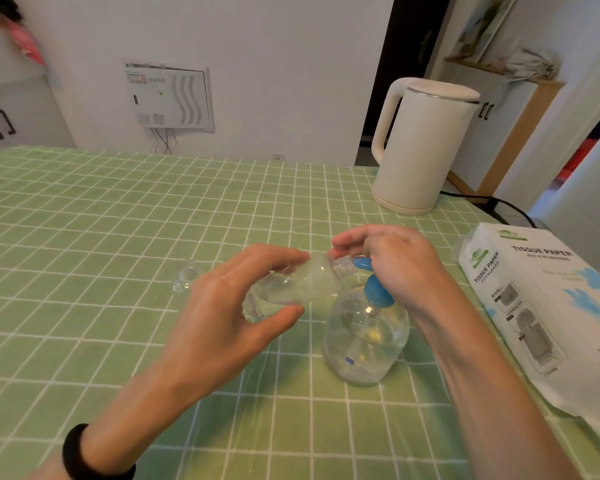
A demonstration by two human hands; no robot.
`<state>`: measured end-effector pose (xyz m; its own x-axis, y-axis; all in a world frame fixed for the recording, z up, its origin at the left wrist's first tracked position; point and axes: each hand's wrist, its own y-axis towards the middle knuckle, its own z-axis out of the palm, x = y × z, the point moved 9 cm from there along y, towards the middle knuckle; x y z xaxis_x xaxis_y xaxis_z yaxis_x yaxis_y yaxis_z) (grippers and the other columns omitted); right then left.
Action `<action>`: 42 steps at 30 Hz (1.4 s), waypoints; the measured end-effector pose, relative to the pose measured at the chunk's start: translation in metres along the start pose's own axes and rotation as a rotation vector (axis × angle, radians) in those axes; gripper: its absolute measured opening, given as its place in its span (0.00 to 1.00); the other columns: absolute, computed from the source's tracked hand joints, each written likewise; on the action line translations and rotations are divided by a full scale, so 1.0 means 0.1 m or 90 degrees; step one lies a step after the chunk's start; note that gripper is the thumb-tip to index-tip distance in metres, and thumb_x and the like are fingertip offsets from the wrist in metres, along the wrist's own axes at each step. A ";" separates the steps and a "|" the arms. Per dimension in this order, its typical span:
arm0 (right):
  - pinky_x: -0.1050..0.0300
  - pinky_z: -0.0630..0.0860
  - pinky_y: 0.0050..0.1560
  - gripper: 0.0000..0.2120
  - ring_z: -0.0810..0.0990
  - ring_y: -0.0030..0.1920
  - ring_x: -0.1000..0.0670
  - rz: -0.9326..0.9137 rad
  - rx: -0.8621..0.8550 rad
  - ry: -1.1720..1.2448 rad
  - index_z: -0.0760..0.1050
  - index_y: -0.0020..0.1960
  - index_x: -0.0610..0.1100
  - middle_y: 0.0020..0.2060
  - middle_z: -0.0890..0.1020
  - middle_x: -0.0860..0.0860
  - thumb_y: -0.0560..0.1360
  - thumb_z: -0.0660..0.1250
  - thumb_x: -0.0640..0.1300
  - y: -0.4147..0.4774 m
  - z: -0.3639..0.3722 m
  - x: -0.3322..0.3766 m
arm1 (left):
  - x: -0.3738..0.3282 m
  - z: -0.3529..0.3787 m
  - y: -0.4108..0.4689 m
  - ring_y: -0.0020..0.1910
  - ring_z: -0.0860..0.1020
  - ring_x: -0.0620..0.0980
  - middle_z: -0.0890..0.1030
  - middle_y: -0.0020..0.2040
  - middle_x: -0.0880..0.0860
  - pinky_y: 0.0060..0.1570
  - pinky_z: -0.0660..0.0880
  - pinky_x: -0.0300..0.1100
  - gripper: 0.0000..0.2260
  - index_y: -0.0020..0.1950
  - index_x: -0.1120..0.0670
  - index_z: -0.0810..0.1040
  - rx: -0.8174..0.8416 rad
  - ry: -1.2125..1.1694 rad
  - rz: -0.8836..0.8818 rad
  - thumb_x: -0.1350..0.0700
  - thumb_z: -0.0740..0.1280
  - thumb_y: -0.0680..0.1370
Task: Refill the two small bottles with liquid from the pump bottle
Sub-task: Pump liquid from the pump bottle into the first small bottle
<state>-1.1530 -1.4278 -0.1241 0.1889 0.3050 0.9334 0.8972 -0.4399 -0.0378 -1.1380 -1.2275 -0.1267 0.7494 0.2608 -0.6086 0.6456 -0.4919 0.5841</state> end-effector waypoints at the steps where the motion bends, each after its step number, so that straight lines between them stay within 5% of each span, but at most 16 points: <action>1: 0.67 0.71 0.44 0.21 0.82 0.40 0.68 0.000 -0.001 0.001 0.86 0.43 0.48 0.39 0.88 0.57 0.75 0.56 0.34 0.00 -0.01 0.01 | 0.00 0.00 0.00 0.60 0.82 0.39 0.84 0.60 0.40 0.61 0.79 0.42 0.23 0.67 0.47 0.80 -0.002 0.000 0.002 0.54 0.78 0.73; 6: 0.65 0.72 0.44 0.21 0.85 0.46 0.61 -0.011 -0.018 -0.016 0.85 0.44 0.49 0.41 0.89 0.57 0.76 0.55 0.35 0.01 -0.06 0.05 | 0.02 0.01 0.00 0.60 0.82 0.39 0.84 0.60 0.40 0.61 0.79 0.40 0.23 0.67 0.46 0.80 -0.004 -0.001 0.004 0.54 0.78 0.73; 16: 0.66 0.70 0.45 0.21 0.82 0.42 0.67 -0.005 0.008 -0.017 0.86 0.45 0.49 0.42 0.88 0.58 0.76 0.56 0.34 0.00 0.03 -0.02 | 0.06 0.00 -0.01 0.60 0.82 0.39 0.84 0.60 0.40 0.61 0.78 0.40 0.23 0.67 0.46 0.80 -0.004 -0.005 -0.008 0.53 0.77 0.73; 21: 0.65 0.76 0.49 0.22 0.85 0.48 0.59 -0.017 0.013 -0.002 0.87 0.44 0.48 0.42 0.88 0.57 0.76 0.56 0.32 0.00 0.00 0.05 | 0.05 0.00 0.00 0.61 0.82 0.39 0.83 0.60 0.39 0.62 0.78 0.38 0.23 0.68 0.44 0.79 -0.004 -0.001 -0.003 0.53 0.78 0.73; 39: 0.64 0.72 0.43 0.22 0.80 0.37 0.71 0.016 0.040 -0.018 0.87 0.40 0.49 0.40 0.87 0.59 0.74 0.56 0.34 0.00 0.06 -0.03 | 0.03 0.01 0.00 0.60 0.82 0.40 0.84 0.60 0.41 0.61 0.79 0.39 0.23 0.67 0.47 0.80 0.002 -0.007 0.000 0.55 0.78 0.72; 42: 0.61 0.74 0.48 0.21 0.83 0.40 0.66 0.025 0.051 -0.024 0.87 0.40 0.49 0.43 0.88 0.57 0.75 0.57 0.35 0.00 0.07 -0.04 | 0.02 0.02 0.00 0.61 0.82 0.39 0.83 0.60 0.40 0.62 0.78 0.38 0.23 0.67 0.46 0.80 0.005 -0.002 0.000 0.54 0.77 0.72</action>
<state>-1.1511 -1.4234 -0.1305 0.2383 0.3216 0.9164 0.9176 -0.3836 -0.1040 -1.1373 -1.2290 -0.1289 0.7493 0.2576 -0.6101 0.6440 -0.4984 0.5804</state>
